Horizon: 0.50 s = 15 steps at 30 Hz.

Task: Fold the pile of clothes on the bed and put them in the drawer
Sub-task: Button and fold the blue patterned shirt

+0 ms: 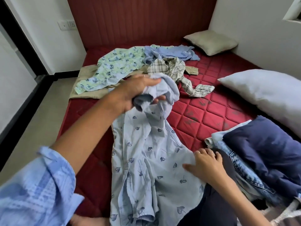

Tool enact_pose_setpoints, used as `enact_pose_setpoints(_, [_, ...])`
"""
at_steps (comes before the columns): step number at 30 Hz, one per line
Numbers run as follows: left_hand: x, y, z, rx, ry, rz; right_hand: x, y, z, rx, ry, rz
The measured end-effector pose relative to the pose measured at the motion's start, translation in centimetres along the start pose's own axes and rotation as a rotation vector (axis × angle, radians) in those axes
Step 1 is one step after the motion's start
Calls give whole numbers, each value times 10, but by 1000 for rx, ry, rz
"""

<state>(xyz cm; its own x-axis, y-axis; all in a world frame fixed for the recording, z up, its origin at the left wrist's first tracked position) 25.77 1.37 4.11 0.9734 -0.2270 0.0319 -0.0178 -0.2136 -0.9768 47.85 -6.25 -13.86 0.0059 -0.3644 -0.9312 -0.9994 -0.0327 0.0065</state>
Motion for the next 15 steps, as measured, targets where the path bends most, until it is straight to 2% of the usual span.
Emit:
enact_pose_setpoints(5, [-28,-41,21,1,-3,-108,-16,18,-13,-102,-226,150])
enact_pose_setpoints(10, [-58,-86,24,137,-81,-167,-35,30,-29,-121,-292,331])
enact_pose_setpoints(15, [-106,-130,9,293,-193,-171,-52,60,-44,-331,-344,509])
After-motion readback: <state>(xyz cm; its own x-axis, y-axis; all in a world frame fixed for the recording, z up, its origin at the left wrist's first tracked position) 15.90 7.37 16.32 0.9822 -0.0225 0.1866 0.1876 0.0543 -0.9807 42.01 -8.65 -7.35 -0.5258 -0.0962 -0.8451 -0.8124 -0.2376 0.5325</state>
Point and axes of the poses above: each hand's wrist, its own z-axis towards the middle knuckle, its own x-axis out of the palm, y = z × x, the point moved 6 cm from there along z, towards the middle knuckle, and after that the axes turned 2 degrees about -x, right-handed, at the moved point
